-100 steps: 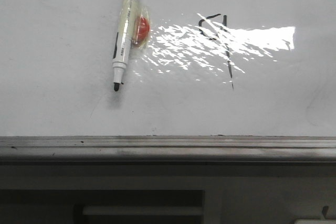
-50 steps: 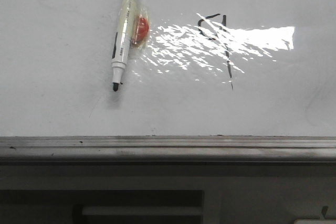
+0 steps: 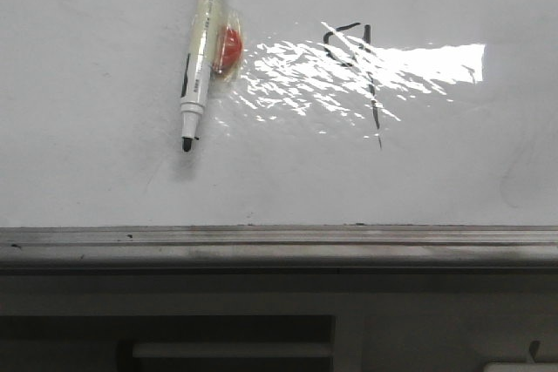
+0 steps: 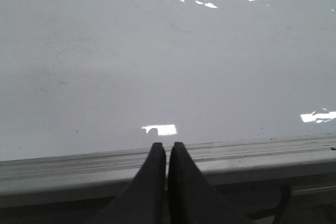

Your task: Write number 9 on whiteboard

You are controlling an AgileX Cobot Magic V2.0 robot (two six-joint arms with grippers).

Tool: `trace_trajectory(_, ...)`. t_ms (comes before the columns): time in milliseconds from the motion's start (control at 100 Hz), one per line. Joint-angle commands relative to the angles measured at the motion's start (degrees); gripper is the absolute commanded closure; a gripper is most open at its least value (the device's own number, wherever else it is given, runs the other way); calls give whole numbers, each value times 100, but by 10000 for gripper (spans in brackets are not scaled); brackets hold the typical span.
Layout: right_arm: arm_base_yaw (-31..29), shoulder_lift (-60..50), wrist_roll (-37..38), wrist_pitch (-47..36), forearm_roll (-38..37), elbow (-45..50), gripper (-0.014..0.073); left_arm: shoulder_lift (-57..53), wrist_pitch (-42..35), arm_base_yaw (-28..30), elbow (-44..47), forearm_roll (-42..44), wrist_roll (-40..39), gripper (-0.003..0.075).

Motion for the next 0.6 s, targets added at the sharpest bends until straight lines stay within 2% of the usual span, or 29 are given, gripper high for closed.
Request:
trace_trajectory(0, -1018, 71, -132, -1437, 353, 199, 655, -158, -188, 12, 109, -120, -45, 741)
trace_trajectory(120, -2656, 71, -1018, -2857, 1772, 802, 655, -158, -188, 12, 109, -120, -45, 741)
trace_trajectory(190, -3263, 71, -1123, -3673, 1929, 1170, 655, -158, -188, 12, 109, -120, -45, 741)
trace_trajectory(240, -3607, 61, -1123, -3949, 2038, 1438, 655, -158, -188, 12, 109, -120, -45, 741)
trace_trajectory(340, -4049, -19, -1111, -4002, 2201, 1936, 655, -158, -188, 12, 109, -120, -45, 741)
trace_trajectory(440, -4207, -283, -1092, -4024, 2451, 2474, 655, -158, -188, 12, 109, -120, -45, 741)
trace_trajectory(490, -4220, -522, -1092, -3339, 2465, 2413, 655, -158, -188, 12, 109, -120, -45, 741)
trace_trajectory(590, -4259, -942, -1092, -2748, 2465, 2445, 655, -158, -188, 12, 109, -120, -45, 741)
